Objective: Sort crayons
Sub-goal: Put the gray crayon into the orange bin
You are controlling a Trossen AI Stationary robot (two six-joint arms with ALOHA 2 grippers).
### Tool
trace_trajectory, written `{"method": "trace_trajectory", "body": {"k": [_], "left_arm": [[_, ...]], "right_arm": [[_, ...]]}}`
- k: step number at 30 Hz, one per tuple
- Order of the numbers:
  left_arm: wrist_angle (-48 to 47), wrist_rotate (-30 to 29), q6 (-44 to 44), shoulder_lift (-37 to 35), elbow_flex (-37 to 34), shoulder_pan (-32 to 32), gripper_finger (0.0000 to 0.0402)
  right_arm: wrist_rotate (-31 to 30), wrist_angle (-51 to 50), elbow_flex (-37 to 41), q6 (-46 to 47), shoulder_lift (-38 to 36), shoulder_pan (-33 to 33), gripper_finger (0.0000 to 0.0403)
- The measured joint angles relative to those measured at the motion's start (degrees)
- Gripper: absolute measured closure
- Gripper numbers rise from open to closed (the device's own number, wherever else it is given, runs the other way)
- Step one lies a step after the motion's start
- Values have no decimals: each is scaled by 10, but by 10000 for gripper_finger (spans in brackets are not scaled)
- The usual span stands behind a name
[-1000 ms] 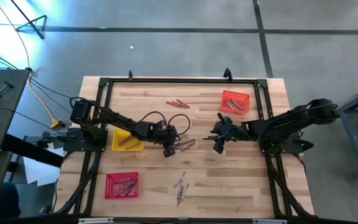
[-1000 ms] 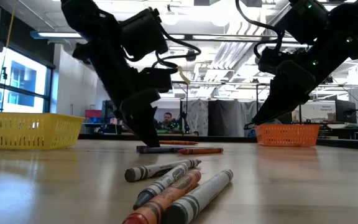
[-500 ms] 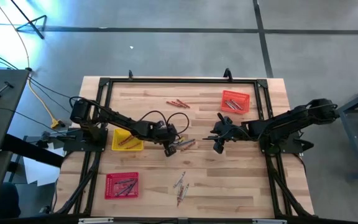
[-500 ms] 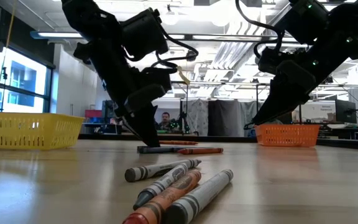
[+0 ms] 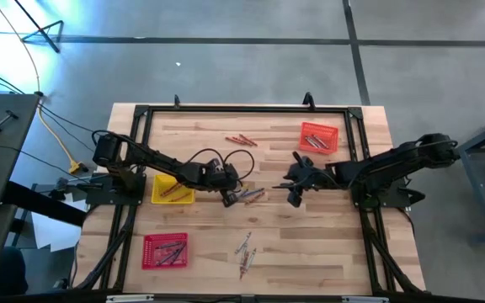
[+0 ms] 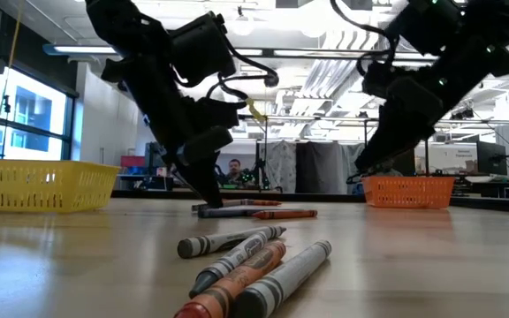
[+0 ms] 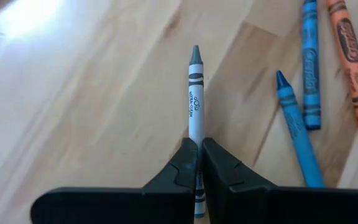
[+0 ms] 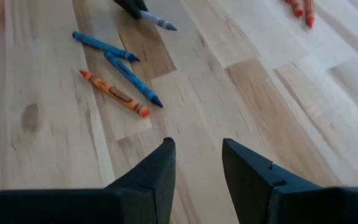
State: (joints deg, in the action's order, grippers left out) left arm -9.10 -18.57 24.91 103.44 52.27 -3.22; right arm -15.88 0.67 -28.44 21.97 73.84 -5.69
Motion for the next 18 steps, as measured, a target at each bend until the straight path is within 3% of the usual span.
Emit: {"method": "trace_trajectory", "body": {"k": [6, 10, 18], "left_arm": [[9, -10, 0, -1, 0, 2, 401], [59, -26, 0, -1, 1, 2, 401], [253, -89, -54, -2, 2, 2, 401]], "right_arm": [[0, -49, -54, -30, 0, 0, 276], [-18, -96, -95, -3, 0, 0, 276], [-131, -237, -139, 34, -24, 2, 276]]}}
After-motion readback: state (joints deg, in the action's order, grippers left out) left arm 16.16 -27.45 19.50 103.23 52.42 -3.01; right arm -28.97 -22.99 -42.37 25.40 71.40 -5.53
